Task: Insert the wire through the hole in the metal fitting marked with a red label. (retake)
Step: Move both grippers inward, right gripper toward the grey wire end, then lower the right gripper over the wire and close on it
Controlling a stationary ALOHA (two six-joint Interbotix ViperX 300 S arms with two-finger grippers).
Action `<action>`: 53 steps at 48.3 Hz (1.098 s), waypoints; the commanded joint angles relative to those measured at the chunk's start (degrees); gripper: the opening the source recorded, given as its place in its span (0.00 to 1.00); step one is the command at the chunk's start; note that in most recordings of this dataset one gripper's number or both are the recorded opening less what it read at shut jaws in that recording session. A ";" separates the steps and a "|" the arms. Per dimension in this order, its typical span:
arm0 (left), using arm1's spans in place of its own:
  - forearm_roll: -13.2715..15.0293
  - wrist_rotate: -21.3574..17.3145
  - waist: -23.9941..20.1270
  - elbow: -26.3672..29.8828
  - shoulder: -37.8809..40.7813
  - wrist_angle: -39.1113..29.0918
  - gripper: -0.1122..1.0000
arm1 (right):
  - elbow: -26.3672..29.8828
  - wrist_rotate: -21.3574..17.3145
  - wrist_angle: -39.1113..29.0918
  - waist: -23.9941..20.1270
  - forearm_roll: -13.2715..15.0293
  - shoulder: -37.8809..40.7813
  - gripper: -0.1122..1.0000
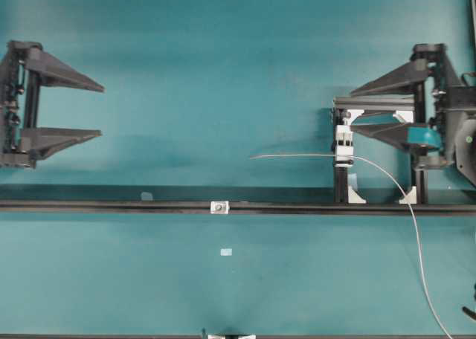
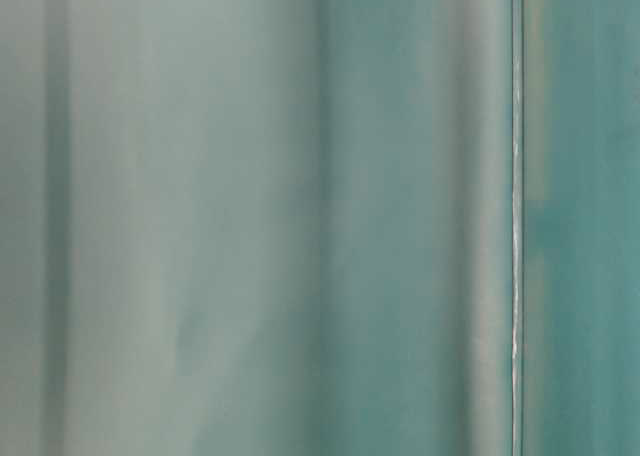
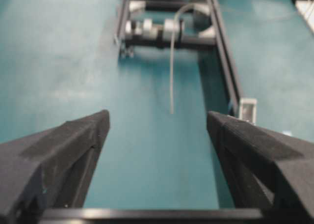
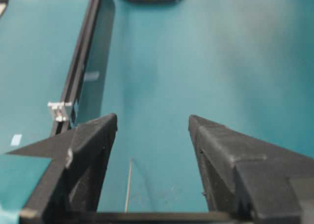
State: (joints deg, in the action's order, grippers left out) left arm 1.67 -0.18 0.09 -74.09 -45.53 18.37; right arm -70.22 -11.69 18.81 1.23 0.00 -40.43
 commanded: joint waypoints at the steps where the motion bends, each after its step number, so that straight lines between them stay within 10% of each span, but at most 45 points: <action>1: 0.09 -0.09 0.09 1.05 2.11 0.88 0.56 | 1.58 -0.70 0.26 0.09 0.00 2.02 0.71; 53: 0.18 0.26 0.09 1.32 17.23 7.29 0.54 | 10.55 -2.99 1.76 -1.67 0.09 29.44 0.71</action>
State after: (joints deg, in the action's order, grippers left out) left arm 1.67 -0.09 0.09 -74.00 -29.27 25.05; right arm -61.61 -14.50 20.48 -0.26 0.09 -12.22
